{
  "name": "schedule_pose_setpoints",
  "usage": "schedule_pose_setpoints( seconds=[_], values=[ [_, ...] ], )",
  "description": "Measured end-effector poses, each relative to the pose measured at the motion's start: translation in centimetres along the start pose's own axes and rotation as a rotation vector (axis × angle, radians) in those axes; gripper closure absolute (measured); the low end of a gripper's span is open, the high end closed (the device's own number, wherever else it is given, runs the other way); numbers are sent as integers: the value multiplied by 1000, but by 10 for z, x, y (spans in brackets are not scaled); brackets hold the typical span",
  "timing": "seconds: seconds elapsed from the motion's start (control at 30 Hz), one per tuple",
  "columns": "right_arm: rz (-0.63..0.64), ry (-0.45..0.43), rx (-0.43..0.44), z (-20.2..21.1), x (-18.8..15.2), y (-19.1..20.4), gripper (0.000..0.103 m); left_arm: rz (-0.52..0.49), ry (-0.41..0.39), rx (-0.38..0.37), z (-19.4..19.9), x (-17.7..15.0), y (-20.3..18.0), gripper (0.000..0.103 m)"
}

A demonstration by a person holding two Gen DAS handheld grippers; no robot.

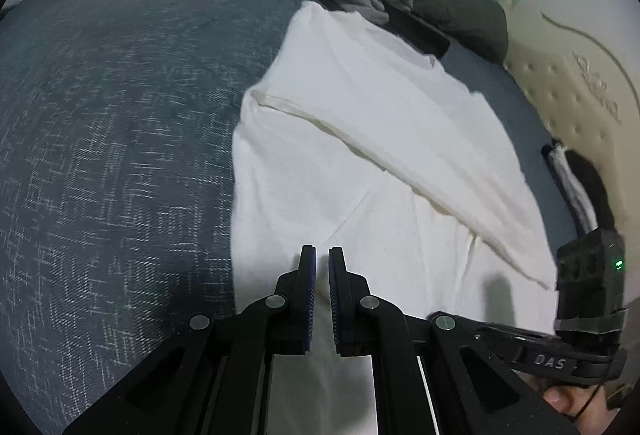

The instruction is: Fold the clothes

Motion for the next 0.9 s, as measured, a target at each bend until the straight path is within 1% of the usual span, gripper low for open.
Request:
schedule_pose_setpoints(
  seconds=[0.13, 0.23, 0.3, 0.37, 0.53, 0.63, 0.77, 0.83, 0.9],
  values=[
    [-9, -1, 17, 2, -1, -3, 101, -16, 28, 10, -12, -1, -3, 96],
    [-2, -4, 20, 3, -1, -2, 101, -29, 35, 21, -17, -3, -4, 97],
    [2, -6, 13, 3, -2, -1, 101, -23, 30, 19, -16, -2, -3, 97],
    [-1, -13, 13, 4, -3, 0, 101, -15, 23, 16, -14, -2, -3, 100],
    [8, -36, 34, 13, -2, 6, 101, 8, -15, -1, 3, 3, 0, 101],
    [21, -23, 21, 9, -1, 7, 101, 9, -17, 7, 3, 3, 1, 101],
    [7, 1, 9, -1, -5, 2, 101, 4, 1, 31, -6, -4, 3, 101],
    [-5, 2, 17, 1, -6, 0, 99, 0, 6, 37, -9, -5, 3, 100],
    [0, 13, 3, 7, -6, -1, 99, -3, 10, 40, -10, -6, 3, 100]
  ],
)
Point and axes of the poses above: each gripper's, at about its wrist camera, not at the fingertips, and z roughly against the way its jaws point, y to its left, x to its top, the point moved 1 cm from there along -z, roughly the way its jaws point, and after that the axes turned 12 degrees about z, right-handed, at the moved point
